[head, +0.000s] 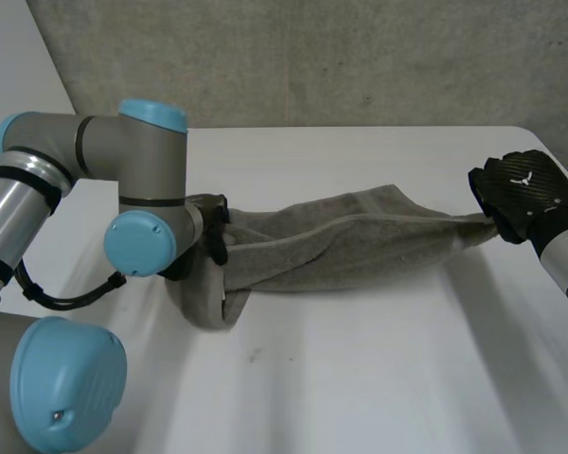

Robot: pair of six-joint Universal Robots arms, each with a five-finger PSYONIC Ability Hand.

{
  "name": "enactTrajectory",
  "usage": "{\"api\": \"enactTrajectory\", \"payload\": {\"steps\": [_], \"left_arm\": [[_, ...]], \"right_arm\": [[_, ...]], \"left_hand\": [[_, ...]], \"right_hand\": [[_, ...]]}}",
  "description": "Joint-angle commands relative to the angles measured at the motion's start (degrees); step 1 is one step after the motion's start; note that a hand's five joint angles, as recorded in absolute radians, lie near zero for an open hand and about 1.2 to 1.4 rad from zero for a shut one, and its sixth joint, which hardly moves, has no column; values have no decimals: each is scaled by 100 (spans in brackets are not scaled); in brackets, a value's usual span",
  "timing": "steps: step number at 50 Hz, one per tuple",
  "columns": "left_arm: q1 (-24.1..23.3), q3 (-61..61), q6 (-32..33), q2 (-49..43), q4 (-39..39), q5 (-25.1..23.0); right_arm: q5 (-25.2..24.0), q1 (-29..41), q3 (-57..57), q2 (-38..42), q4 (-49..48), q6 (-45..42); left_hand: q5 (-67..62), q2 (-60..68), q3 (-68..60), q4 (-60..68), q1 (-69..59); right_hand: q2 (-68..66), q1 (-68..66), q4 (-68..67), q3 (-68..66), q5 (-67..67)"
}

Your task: Fold the towel.

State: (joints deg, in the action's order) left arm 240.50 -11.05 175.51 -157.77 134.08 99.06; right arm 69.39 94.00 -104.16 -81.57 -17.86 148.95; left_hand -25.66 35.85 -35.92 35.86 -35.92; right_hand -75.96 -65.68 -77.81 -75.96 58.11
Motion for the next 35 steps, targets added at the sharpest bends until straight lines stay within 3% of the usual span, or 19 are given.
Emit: {"api": "enactTrajectory", "payload": {"steps": [1,15,20,25,35], "left_arm": [[-126,-415,9,650,-13,281],[-258,-1620,27,2075,505,96],[-250,-3451,88,3022,1732,-9],[-232,-4675,97,3576,2393,-36],[-197,-5627,88,3605,2825,-10]], "right_arm": [[22,-102,80,80,10,12],[22,-119,71,106,54,29],[22,-119,36,106,63,29],[22,-119,19,115,63,20],[13,-84,-8,212,72,20]], "left_hand": [[-651,632,-625,631,-625],[-416,397,-390,396,-390],[-433,414,-407,413,-407],[-433,414,-407,413,-407],[-449,431,-424,430,-423]], "right_hand": [[-404,-1432,-219,-404,1189],[-404,-1432,-219,-404,1189],[-404,-1432,-219,-404,1189],[-404,-1432,-219,-404,1189],[-404,-1432,-219,-404,1189]]}}
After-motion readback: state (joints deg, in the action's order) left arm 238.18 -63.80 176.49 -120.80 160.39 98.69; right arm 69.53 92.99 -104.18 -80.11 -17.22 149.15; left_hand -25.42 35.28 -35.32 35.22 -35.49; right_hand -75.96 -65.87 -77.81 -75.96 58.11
